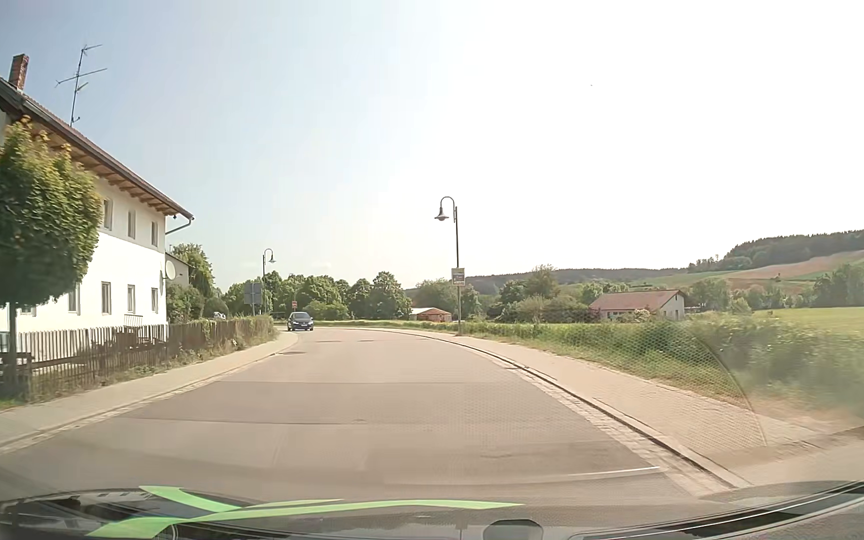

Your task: Follow the waypoints while adhering to traffic rules and regulations

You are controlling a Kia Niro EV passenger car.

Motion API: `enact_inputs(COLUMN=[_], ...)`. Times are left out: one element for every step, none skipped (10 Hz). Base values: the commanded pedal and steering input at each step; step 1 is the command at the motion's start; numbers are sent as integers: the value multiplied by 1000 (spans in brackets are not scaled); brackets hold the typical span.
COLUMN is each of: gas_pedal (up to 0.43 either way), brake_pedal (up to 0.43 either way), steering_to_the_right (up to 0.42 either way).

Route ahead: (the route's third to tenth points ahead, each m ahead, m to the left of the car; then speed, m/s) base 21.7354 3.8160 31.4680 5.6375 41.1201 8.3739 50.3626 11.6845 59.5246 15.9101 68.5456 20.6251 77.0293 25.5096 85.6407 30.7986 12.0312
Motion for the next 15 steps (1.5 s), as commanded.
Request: enact_inputs(gas_pedal=[0,0,0,20,59,59,79,79,79,79,79,79,79,79,79], brake_pedal=[0,0,0,0,0,0,0,0,0,0,0,0,0,0,0], steering_to_the_right=[-38,-38,-36,-31,-28,-27,-28,-29,-30,-32,-35,-37,-39,-40,-40])
